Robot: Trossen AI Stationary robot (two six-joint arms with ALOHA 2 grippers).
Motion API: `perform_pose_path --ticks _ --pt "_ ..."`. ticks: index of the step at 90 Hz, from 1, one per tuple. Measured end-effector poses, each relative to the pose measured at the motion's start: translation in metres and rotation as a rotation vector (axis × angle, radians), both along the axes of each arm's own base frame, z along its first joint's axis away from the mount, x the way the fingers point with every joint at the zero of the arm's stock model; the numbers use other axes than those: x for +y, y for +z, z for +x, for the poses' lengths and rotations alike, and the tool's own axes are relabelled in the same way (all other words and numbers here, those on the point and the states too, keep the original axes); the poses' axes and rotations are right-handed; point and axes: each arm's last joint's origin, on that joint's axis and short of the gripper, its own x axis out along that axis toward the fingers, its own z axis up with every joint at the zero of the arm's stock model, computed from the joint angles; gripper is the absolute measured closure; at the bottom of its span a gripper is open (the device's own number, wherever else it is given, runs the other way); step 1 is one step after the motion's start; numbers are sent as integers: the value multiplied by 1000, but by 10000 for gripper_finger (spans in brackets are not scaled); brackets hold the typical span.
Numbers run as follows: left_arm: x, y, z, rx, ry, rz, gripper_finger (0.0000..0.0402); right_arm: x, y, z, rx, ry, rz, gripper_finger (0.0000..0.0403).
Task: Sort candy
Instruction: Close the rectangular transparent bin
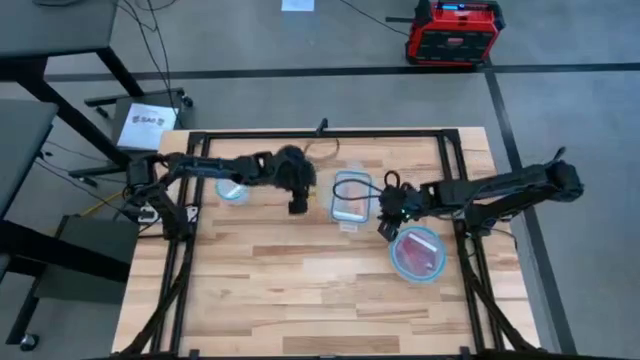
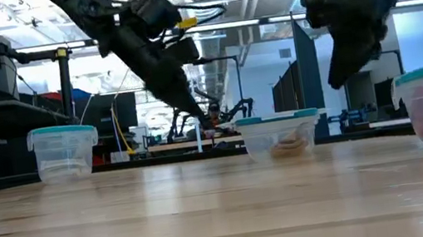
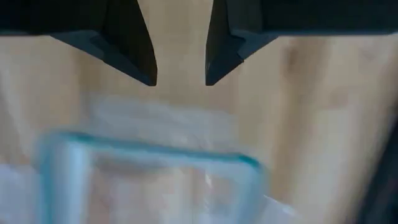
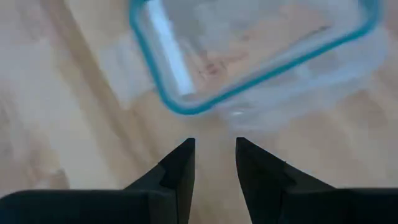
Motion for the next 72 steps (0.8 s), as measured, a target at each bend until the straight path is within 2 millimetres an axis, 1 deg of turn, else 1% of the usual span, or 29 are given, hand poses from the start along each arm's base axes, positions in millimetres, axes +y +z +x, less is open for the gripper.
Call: perform_pose_path --ticks 8,18,28,36,43,54,72 --pt "12 -11 2 43 14 -8 279 9 -12 -3 19 -10 32 301" --pt "18 -20 20 146 -42 17 279 17 -21 -3 23 -4 54 301" --pt "23 -25 36 234 -83 17 279 20 -27 0 43 -5 60 301" --pt "28 -21 45 245 -92 29 279 22 -32 3 50 -10 68 301" --pt "30 -10 53 200 -100 62 279 25 -36 6 55 -1 68 301" --pt "33 -2 57 171 -104 80 279 26 -41 9 67 -1 66 301" --pt "31 -9 49 269 -107 36 279 27 -45 11 79 9 69 301"
